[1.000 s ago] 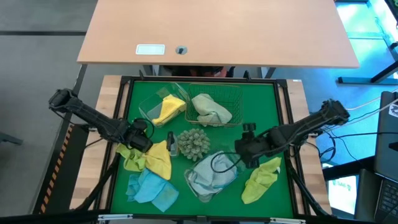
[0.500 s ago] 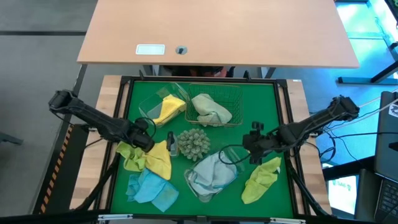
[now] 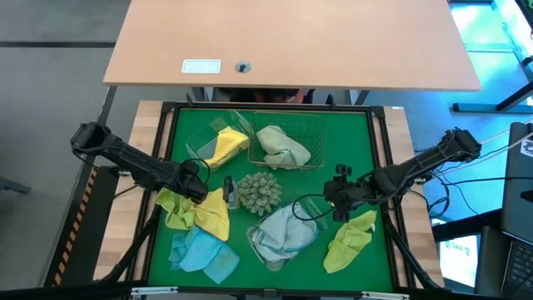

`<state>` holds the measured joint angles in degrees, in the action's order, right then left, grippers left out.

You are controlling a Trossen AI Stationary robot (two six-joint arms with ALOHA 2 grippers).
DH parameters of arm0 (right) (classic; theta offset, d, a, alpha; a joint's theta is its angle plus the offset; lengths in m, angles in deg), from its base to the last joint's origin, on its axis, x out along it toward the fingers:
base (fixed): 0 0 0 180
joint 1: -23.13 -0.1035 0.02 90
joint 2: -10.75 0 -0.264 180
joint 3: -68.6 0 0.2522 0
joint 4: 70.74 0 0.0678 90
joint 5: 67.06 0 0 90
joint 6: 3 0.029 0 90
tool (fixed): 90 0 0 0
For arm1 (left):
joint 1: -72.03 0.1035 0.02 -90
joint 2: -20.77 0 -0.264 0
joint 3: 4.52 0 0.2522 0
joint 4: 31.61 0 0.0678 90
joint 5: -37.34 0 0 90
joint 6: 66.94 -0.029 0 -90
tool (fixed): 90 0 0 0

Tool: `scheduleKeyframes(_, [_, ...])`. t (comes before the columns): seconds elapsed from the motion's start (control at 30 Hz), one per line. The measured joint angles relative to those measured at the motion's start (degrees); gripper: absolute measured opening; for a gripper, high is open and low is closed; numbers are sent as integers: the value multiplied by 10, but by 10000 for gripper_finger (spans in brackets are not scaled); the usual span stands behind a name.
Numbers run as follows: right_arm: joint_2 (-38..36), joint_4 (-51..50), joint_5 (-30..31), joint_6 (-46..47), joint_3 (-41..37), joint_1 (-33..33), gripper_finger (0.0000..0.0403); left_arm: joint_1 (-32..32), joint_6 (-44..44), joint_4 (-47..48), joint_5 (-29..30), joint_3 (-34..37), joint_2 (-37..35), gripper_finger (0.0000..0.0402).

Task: Sort microfiber towel by color & place in baskets
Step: Put the left green microfiber towel into the wire basket

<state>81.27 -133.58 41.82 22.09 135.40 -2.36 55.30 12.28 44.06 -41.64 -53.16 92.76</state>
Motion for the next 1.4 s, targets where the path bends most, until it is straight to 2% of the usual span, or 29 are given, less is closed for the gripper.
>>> scheduleKeyframes(0.5, [0,1,0,0,0,0,172,0,-1,1,-2,0,-47,8])
scheduleKeyframes(0.73, [0,2,0,0,0,0,172,0,-19,29,-3,-27,-68,2])
scheduleKeyframes(0.9, [0,2,0,0,0,0,172,0,-41,110,-5,-108,-83,2])
scheduleKeyframes(1.17, [0,2,0,0,0,0,172,0,-80,219,8,-295,-95,1])
scheduleKeyframes(1.4, [1,2,0,1,0,0,172,-1,-134,220,83,-442,-98,0])
